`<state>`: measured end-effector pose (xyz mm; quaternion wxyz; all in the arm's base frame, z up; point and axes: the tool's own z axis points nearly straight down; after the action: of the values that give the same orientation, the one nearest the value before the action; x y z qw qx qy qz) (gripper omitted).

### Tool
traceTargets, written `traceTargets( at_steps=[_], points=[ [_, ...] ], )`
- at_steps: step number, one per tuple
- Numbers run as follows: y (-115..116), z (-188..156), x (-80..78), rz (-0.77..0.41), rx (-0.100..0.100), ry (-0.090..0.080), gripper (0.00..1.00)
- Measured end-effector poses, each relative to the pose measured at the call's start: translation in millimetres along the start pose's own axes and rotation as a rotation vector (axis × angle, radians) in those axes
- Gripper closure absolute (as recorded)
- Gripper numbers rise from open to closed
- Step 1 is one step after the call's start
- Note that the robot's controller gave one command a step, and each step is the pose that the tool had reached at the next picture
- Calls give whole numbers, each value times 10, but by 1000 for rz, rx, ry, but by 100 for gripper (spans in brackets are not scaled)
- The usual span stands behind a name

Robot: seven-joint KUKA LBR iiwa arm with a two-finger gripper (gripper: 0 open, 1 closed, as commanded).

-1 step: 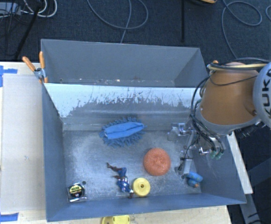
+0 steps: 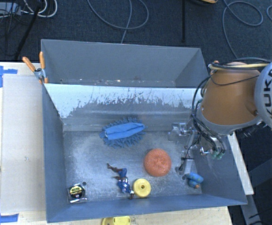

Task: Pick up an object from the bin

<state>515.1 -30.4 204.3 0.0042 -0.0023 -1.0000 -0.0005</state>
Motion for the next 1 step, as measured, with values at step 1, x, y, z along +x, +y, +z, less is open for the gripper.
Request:
traceTargets(
  at_steps=[1],
  points=[
    [-58,8,-189,-140,1,-7,0]
  ],
)
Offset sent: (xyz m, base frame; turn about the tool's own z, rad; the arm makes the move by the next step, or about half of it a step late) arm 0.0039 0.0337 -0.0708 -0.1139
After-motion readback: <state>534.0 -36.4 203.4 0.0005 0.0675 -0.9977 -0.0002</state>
